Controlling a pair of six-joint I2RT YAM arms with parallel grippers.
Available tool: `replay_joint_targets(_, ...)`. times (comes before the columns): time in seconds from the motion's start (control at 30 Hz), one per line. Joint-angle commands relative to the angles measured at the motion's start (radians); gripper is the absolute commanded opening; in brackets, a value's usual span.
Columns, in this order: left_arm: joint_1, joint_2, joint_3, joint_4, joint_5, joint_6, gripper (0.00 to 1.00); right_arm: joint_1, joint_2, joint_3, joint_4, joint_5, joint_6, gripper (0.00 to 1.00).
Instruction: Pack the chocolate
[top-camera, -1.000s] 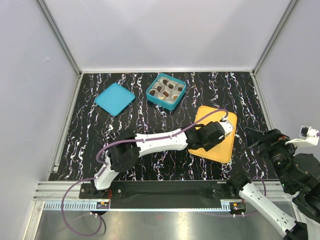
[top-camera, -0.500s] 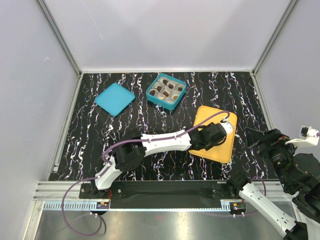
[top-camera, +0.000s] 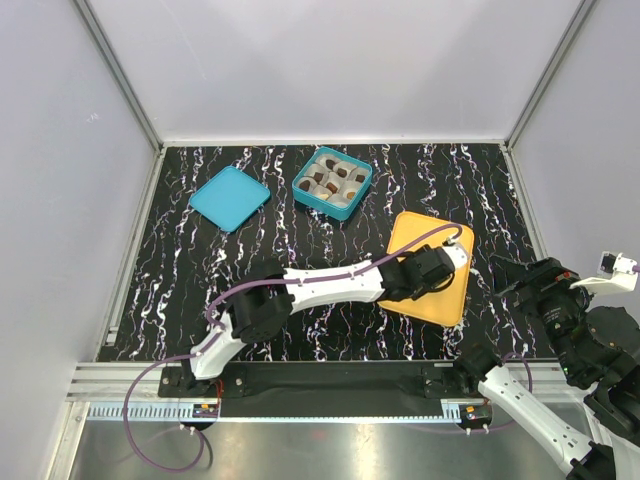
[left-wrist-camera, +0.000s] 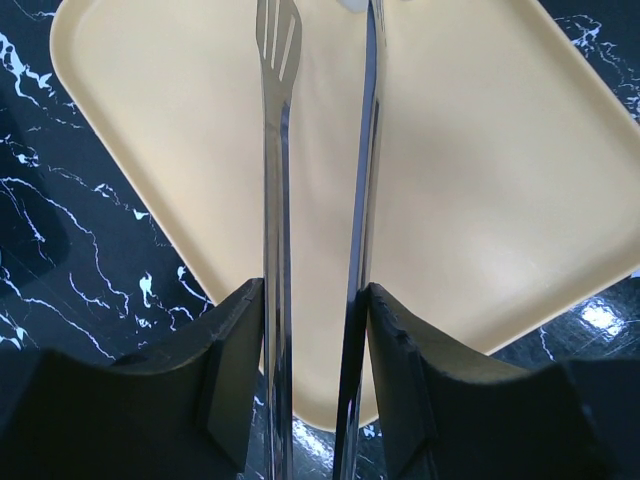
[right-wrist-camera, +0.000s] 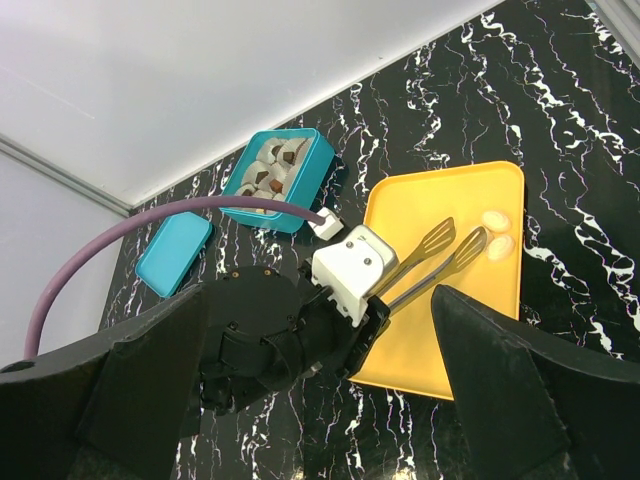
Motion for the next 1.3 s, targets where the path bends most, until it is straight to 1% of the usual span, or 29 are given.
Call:
replay_joint_targets(0.0,-0.013,0.006,0.037,0.059,0.0,0.023,0.47,0.004,-0.004,-0.003,0.004,0.025,0.003,1.0)
replay_joint_targets(0.23,-0.015,0.043,0.066,0.039,-0.046,0.018,0.47,0.006,-0.008,-0.006,0.0,0.027,0.001,1.0)
replay_joint_targets(0.47,-0.015,0.07,0.085,0.041,-0.051,0.018,0.47,0.004,-0.015,-0.009,0.0,0.031,0.0,1.0)
replay_joint_targets(0.7,-0.015,0.071,0.088,0.019,-0.066,0.017,0.43,0.006,-0.011,0.001,0.0,0.037,-0.008,1.0)
replay_joint_targets(0.93,-0.016,0.006,0.039,-0.002,-0.094,0.011,0.39,0.006,-0.013,0.006,0.003,0.027,-0.003,1.0)
replay_joint_targets(1.27,-0.015,-0.098,-0.043,-0.041,-0.178,-0.011,0.39,0.006,-0.016,0.011,-0.003,0.014,0.011,1.0)
